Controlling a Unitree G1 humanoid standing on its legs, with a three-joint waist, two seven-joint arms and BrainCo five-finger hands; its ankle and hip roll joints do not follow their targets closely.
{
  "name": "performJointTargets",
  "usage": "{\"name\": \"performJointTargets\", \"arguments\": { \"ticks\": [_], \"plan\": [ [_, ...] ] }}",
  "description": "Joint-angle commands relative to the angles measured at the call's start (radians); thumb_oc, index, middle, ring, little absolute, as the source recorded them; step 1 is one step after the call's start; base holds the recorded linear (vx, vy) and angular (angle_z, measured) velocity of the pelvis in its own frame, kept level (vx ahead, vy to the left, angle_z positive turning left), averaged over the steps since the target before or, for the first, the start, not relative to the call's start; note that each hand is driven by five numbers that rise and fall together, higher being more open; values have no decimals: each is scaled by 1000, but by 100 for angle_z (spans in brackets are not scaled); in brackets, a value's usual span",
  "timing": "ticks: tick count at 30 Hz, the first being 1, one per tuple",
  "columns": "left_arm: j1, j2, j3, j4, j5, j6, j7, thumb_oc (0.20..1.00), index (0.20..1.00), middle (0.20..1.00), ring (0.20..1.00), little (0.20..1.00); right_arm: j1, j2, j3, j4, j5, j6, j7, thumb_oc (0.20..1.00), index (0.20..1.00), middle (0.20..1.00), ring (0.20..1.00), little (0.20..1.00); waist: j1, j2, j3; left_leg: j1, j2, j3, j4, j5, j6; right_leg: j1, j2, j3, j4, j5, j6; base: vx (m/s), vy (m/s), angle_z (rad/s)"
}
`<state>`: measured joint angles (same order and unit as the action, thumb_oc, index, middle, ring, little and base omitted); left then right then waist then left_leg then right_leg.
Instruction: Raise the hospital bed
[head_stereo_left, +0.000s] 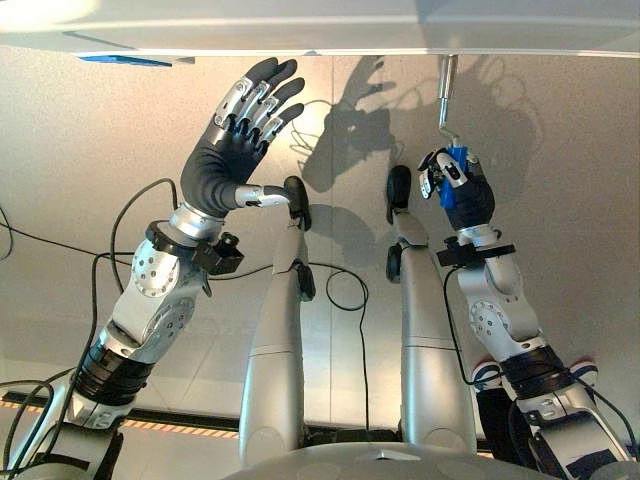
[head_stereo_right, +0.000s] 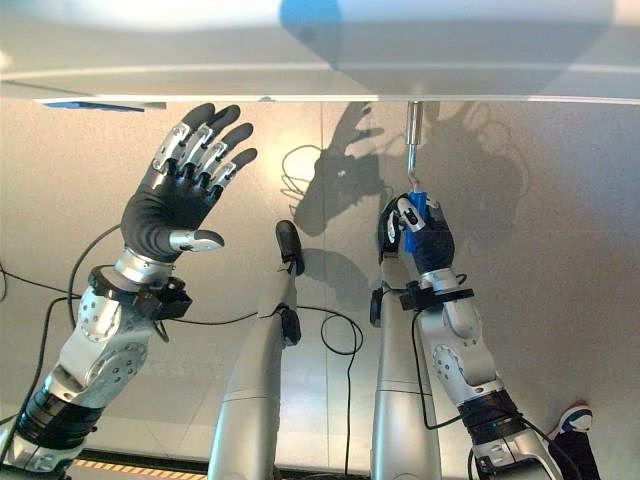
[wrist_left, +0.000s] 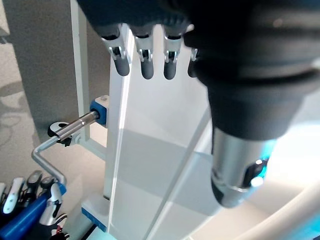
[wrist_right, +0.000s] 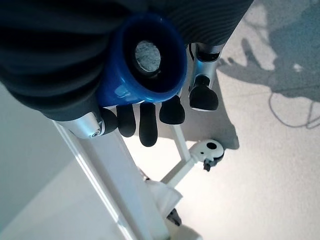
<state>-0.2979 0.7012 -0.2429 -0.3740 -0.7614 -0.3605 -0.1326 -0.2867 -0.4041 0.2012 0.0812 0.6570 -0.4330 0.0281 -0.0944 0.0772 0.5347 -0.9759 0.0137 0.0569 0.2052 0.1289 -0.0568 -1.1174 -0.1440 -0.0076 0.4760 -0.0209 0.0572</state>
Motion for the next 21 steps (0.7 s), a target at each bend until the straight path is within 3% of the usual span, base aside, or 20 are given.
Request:
{"name": "performJointTargets", "arguments": {
  "ticks": [1,10,12,21],
  "plan": [
    [27,-19,52,-108,-10,-58,-23,1000,1000,1000,1000,1000,-96,-58,-313,72,134,-173,-226,200,200,200,200,200,-15,17,-15,21,14,-4,122,-122,-12,67,33,-15,-79,46,89,0,0,0],
    [11,-17,48,-107,-11,-60,-18,1000,1000,1000,1000,1000,-153,-149,-326,357,85,-132,-300,200,200,200,200,200,-4,20,-15,21,16,-10,114,-121,-11,69,31,-21,-84,47,89,0,-1,0],
    [-2,7,37,-108,-3,-57,-18,1000,1000,1000,1000,1000,-172,-192,-287,505,54,-69,-310,200,200,200,200,200,4,20,-15,21,15,-10,114,-120,-11,71,30,-23,-86,48,87,0,0,0],
    [-48,84,-54,-118,-18,-44,-16,1000,1000,1000,1000,1000,-307,-304,-111,922,2,83,-264,200,200,200,200,200,23,26,-15,14,13,-13,114,-111,-16,71,27,-31,-90,54,85,0,0,0]
  ]
}}
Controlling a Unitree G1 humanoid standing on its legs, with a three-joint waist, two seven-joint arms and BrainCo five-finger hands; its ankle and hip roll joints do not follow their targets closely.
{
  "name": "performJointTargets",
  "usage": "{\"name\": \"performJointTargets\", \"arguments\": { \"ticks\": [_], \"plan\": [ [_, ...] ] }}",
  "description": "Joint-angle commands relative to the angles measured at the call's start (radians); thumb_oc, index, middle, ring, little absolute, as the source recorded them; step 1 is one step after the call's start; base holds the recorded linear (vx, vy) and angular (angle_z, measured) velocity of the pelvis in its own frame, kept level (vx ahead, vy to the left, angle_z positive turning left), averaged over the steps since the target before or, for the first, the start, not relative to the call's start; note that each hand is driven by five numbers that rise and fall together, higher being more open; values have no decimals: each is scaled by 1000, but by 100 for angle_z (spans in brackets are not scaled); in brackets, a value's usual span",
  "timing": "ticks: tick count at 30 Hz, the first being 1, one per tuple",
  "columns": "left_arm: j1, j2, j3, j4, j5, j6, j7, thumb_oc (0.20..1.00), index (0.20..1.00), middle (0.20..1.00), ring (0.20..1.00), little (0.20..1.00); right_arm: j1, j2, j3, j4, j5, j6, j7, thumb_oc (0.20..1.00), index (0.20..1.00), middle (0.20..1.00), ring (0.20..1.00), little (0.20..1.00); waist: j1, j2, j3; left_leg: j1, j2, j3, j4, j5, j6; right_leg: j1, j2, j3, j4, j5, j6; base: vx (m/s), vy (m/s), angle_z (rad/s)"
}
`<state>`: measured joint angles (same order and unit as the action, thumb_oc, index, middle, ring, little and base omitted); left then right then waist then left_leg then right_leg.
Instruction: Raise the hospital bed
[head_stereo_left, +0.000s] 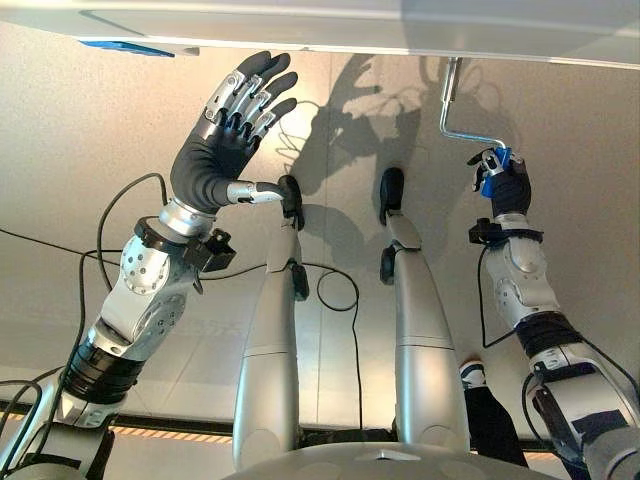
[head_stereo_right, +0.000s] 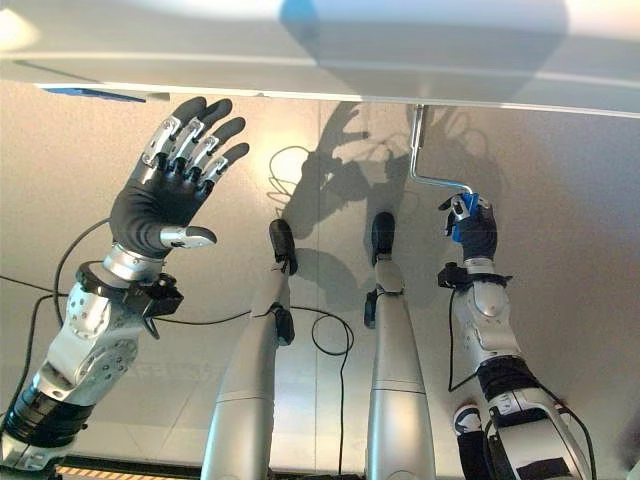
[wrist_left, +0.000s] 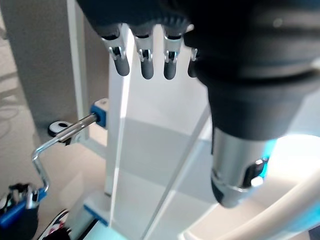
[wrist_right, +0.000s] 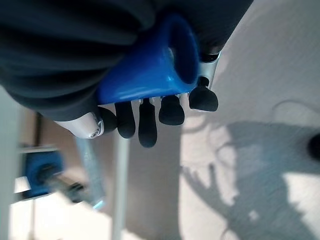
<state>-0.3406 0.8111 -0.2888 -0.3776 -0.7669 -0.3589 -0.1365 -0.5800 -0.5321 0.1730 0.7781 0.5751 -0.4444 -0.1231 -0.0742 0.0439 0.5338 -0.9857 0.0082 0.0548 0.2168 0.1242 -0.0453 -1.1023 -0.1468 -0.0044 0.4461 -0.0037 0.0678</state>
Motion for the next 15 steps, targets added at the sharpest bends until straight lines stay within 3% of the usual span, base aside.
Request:
{"name": "performJointTargets", "arguments": {
  "ticks": [1,5,9,15],
  "plan": [
    [-14,-19,-20,-111,-13,-45,-12,1000,1000,1000,1000,1000,-33,-184,-55,271,74,116,-97,200,200,200,200,200,5,61,-14,23,19,-11,103,-105,-28,55,29,-35,-60,37,75,0,0,0],
    [-43,-7,-55,-103,-16,-45,-12,1000,1000,1000,1000,1000,-110,-206,34,400,24,168,-63,200,200,200,200,200,16,67,-14,26,18,-9,97,-102,-29,59,29,-38,-64,39,75,-1,0,1],
    [-88,-2,-106,-85,-20,-42,-16,1000,1000,1000,1000,1000,-232,-204,199,531,-140,249,-10,200,200,200,200,200,35,77,-14,24,17,-8,99,-97,-29,58,29,-41,-63,43,74,0,0,0],
    [-116,-36,-132,-72,-21,-33,-22,1000,1000,1000,1000,1000,-317,-140,286,584,-246,286,5,200,200,200,200,200,50,91,-14,24,15,-11,101,-96,-26,56,29,-41,-62,45,74,0,0,0]
  ]
}}
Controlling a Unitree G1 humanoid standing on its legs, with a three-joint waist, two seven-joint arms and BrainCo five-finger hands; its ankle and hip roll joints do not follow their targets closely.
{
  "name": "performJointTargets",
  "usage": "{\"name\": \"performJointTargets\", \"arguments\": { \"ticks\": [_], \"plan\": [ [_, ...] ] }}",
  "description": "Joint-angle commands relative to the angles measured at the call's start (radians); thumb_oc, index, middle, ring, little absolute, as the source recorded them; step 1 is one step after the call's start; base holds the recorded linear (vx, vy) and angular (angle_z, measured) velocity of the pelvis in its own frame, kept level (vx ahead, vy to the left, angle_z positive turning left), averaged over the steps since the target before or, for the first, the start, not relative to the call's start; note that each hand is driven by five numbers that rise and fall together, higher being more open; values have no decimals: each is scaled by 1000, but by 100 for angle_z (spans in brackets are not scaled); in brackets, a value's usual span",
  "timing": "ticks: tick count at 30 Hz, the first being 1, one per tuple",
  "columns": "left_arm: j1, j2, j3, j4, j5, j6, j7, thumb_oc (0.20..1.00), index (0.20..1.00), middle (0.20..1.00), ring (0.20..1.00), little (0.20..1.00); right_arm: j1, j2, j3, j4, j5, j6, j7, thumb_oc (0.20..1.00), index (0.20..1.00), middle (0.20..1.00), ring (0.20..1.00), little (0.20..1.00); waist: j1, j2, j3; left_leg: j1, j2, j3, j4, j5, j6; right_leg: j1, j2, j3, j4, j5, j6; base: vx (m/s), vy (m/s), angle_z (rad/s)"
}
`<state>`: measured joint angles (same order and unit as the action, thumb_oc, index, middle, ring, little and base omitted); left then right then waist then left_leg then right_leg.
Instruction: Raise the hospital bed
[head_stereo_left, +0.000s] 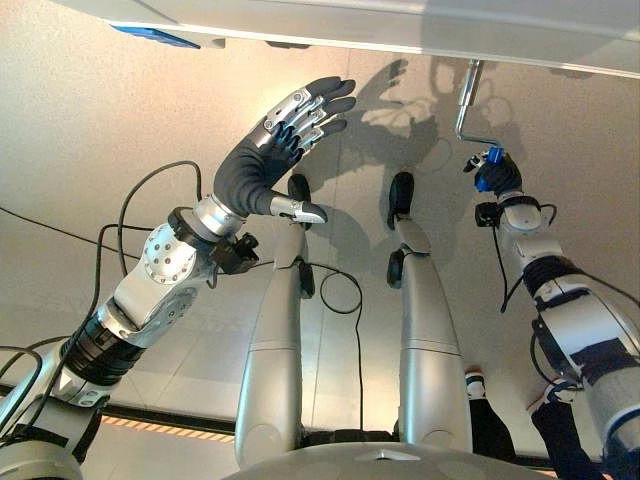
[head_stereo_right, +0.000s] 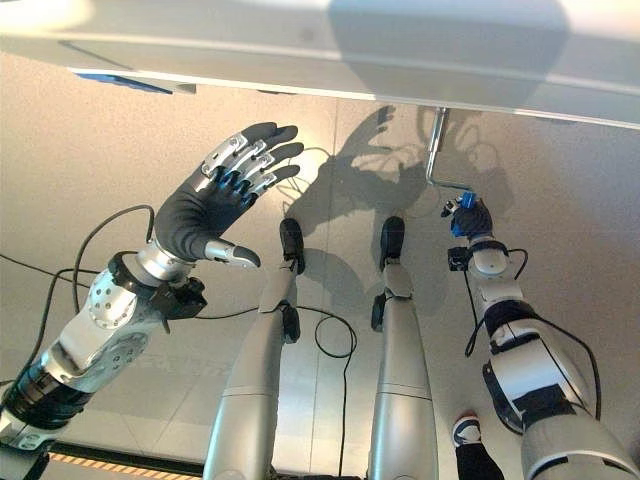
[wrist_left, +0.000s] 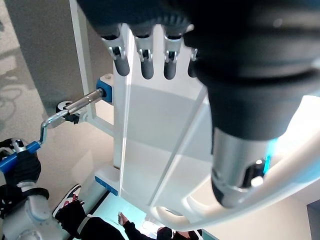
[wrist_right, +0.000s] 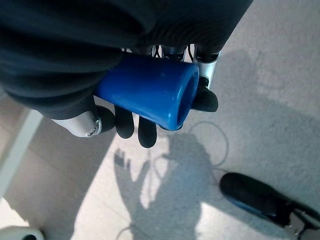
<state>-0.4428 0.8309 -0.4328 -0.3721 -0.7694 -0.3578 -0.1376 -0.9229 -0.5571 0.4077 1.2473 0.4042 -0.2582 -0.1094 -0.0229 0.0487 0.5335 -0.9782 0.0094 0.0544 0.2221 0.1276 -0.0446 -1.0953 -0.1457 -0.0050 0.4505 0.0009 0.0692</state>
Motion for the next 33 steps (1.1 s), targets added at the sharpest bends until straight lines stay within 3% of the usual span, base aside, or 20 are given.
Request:
{"name": "performJointTargets", "arguments": {
  "ticks": [1,4,8,18,27,33],
  "plan": [
    [-26,-78,8,-70,-14,-31,-17,1000,1000,1000,1000,1000,-3,-68,92,122,-140,118,-3,200,200,200,200,200,6,90,-14,19,13,-11,93,-97,-25,50,28,-41,-67,40,72,0,0,0],
    [-34,-109,4,-63,-12,-23,-11,1000,1000,1000,1000,1000,-30,-21,113,131,-173,131,2,200,200,200,200,200,10,94,-14,19,12,-10,93,-97,-24,51,27,-43,-69,41,72,0,0,0],
    [-28,-181,22,-48,8,-8,11,1000,1000,1000,1000,1000,-77,112,187,106,-260,150,23,200,200,200,200,200,19,96,-14,23,9,-13,90,-97,-22,53,29,-43,-71,44,70,0,0,0],
    [-13,-249,58,-42,45,11,58,1000,1000,1000,1000,1000,-86,330,330,-7,-444,160,36,200,200,200,200,200,17,91,-14,21,5,-15,91,-100,-19,54,25,-44,-79,48,71,6,18,-3],
    [16,-270,93,-47,59,18,77,1000,1000,1000,1000,1000,-88,429,439,-89,-625,175,71,200,200,200,200,200,16,84,-14,21,2,-16,91,-106,-16,55,23,-40,-81,50,73,1,4,0],
    [28,-293,101,-46,55,25,91,1000,1000,1000,1000,1000,-81,443,386,-31,-616,200,33,200,200,200,200,200,11,85,-14,16,1,-14,95,-107,-14,53,22,-38,-83,53,73,0,0,0]
  ]
}}
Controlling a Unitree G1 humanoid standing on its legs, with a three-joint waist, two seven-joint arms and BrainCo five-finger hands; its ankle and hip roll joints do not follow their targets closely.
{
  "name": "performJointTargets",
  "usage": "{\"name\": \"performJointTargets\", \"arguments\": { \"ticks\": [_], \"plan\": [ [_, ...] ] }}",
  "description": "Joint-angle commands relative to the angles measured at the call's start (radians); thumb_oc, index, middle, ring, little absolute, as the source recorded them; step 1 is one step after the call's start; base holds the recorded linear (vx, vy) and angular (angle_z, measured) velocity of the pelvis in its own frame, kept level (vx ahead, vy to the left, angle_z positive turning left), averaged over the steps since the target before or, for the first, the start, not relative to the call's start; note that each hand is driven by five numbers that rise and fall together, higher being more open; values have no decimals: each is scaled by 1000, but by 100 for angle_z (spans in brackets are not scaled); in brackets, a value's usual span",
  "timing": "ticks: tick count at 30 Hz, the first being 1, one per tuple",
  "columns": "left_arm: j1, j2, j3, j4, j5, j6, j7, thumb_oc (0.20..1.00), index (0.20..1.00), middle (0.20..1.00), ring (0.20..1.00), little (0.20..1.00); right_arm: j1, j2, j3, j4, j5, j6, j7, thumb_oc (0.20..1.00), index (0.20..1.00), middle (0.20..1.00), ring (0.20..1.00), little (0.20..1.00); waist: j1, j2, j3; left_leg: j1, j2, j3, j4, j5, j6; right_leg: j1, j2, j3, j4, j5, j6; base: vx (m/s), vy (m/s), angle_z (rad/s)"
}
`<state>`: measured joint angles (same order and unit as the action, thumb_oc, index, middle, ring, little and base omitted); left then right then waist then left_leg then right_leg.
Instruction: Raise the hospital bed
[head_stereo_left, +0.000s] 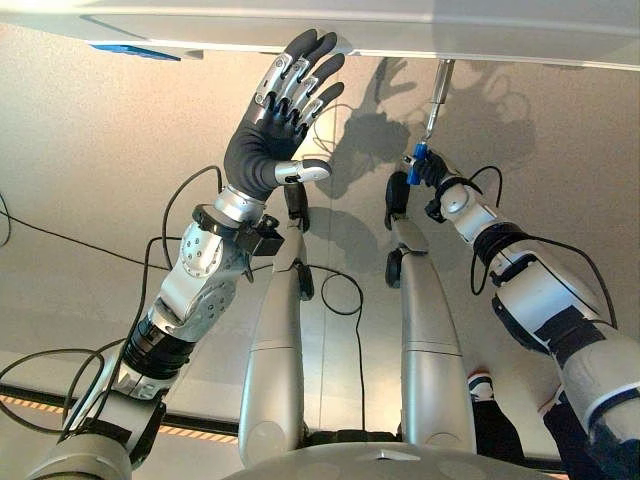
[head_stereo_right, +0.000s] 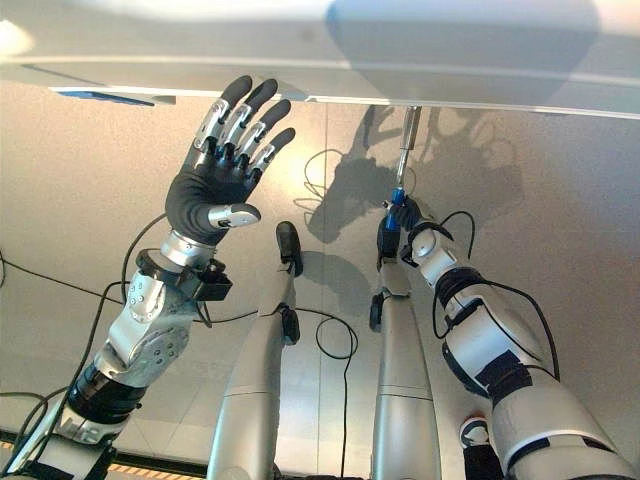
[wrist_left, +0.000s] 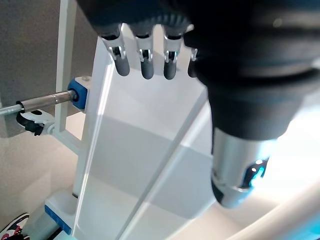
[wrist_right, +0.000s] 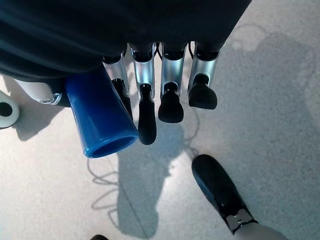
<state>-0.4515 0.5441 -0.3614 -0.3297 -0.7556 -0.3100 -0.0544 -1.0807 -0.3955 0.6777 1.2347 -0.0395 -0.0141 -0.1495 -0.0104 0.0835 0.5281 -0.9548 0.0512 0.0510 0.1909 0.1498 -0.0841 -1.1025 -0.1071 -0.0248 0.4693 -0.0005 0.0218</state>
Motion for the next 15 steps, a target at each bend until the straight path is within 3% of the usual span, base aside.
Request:
{"name": "performJointTargets", "arguments": {
  "ticks": [1,6,15],
  "plan": [
    [33,-14,18,-84,37,-20,14,1000,1000,1000,1000,1000,87,269,18,17,-40,-52,26,200,200,200,200,200,-2,52,-8,-10,-42,-11,128,-128,26,60,-17,-20,-104,55,119,0,0,0],
    [7,2,-6,-93,10,-24,-7,1000,1000,1000,1000,1000,93,186,-26,58,24,-59,11,200,200,200,200,200,6,50,-8,-16,-45,-12,133,-131,29,60,-18,-24,-104,56,122,0,0,0],
    [10,0,-5,-93,23,-34,-2,1000,1000,1000,1000,1000,74,228,86,-93,-11,-87,65,200,200,200,200,200,13,43,-8,-21,-49,-16,145,-133,30,64,-22,-26,-106,62,123,0,0,0]
  ]
}}
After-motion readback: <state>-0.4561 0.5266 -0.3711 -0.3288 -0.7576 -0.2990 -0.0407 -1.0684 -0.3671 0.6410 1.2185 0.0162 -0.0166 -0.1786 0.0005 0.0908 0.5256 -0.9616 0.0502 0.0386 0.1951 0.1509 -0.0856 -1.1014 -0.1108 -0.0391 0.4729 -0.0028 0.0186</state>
